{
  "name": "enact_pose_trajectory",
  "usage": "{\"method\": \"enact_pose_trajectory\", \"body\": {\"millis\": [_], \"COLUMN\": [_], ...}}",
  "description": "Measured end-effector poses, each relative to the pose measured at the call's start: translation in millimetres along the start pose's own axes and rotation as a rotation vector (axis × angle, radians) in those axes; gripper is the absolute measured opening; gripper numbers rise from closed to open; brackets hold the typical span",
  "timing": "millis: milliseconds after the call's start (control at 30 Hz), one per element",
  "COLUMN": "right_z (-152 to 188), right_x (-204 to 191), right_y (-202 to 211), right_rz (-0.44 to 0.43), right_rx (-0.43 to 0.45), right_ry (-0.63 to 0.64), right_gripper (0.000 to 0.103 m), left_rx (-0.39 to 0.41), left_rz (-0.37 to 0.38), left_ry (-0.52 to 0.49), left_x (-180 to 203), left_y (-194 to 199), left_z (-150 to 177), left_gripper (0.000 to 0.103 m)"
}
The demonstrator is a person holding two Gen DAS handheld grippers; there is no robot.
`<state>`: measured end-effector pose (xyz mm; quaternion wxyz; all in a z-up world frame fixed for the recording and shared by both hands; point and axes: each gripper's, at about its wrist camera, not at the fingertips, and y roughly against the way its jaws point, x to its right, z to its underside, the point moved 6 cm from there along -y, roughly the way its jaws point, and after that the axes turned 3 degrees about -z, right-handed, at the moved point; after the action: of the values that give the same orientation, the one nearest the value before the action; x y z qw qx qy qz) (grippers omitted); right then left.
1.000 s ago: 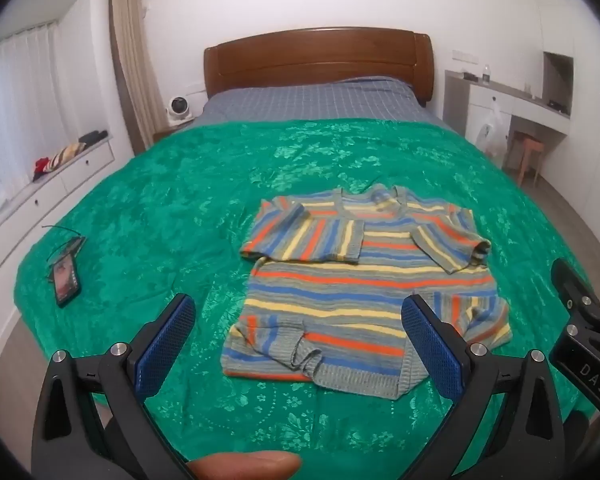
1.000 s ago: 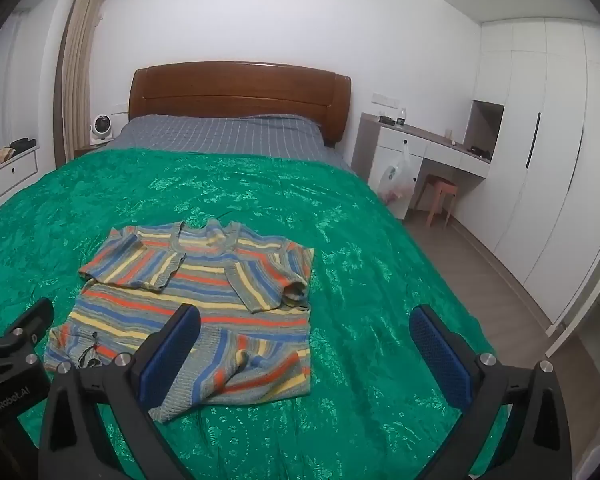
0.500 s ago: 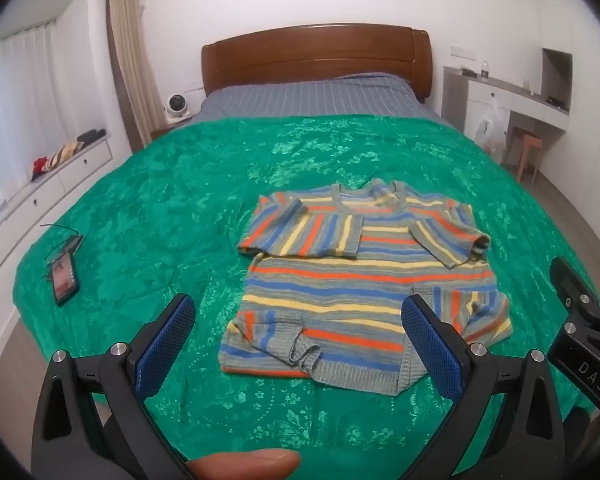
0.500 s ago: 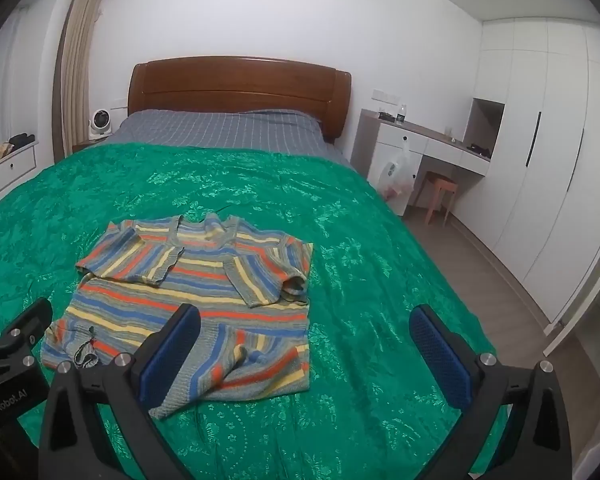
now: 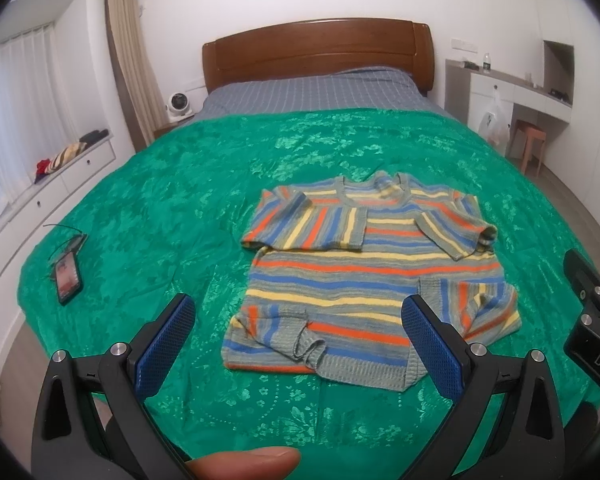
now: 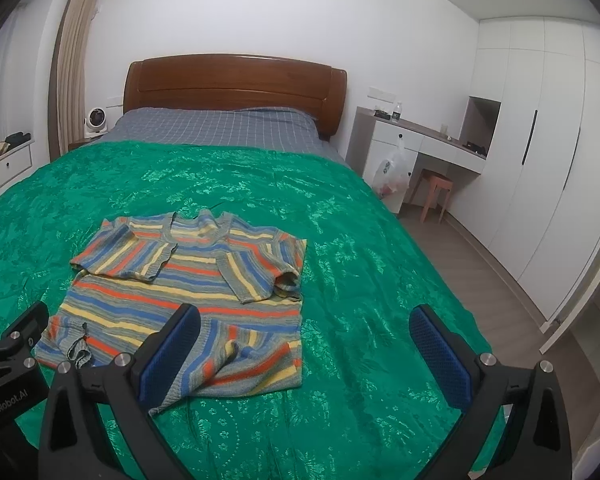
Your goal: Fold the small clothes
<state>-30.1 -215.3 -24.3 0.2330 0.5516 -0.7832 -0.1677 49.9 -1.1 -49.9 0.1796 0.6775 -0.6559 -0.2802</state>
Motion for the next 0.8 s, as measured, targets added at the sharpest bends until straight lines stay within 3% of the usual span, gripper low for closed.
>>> {"method": "enact_pose_trajectory", "body": {"millis": [800], "right_z": [3], "right_x": [3], "right_y": [-12], "right_rz": [0.021], "right_rx": [-0.023], "right_ry": [0.014], "right_gripper": [0.103], "left_rx": [-0.05], "left_rz": [-0.02], "left_ry": [-0.017], "left_x": [-1], "left_y": [-20], "left_z": [7], "left_gripper": [0.103]}}
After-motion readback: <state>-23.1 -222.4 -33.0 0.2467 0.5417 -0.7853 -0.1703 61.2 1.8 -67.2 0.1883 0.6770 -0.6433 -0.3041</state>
